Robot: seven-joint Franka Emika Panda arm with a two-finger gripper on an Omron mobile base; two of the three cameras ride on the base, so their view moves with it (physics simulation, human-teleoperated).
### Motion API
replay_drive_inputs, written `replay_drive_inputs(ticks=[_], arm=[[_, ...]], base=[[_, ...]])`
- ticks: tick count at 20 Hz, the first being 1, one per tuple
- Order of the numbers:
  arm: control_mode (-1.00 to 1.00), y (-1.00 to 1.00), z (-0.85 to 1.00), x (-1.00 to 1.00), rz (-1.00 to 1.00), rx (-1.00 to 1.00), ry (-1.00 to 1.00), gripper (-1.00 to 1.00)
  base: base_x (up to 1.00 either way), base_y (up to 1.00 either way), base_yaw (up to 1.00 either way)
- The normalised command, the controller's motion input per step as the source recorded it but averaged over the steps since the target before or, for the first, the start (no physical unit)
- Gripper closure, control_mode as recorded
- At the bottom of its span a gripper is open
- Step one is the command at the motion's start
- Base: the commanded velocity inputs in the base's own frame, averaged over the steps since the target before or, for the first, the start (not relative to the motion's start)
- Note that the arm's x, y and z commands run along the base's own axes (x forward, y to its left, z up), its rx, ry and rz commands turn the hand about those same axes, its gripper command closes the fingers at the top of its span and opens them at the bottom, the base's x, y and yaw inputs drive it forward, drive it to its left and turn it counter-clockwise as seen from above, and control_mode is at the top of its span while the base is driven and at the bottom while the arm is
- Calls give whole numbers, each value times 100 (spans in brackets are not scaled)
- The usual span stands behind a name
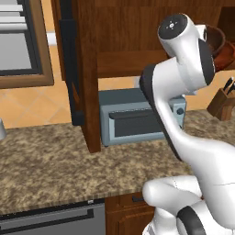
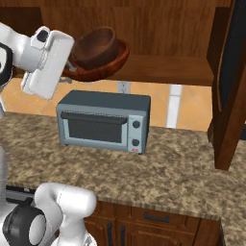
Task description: Pick up the bowls on the counter and stack them on top of one another in the open cabinet. Place the smaller bowl on top of the larger bowl.
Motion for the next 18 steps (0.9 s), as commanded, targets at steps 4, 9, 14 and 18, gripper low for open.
replay_drive_inputs(ticks=[4, 9, 14, 18], arm=[[-100, -2, -37, 100, 6, 0, 0, 100], [-100, -30, -11, 100, 7, 2, 0, 100], [-100, -41, 0, 100, 6, 8, 0, 100], [-100, -9, -4, 100, 6, 3, 0, -100]], base=[[0, 0, 0], [0, 0, 0], [0, 0, 0], [0, 0, 0]])
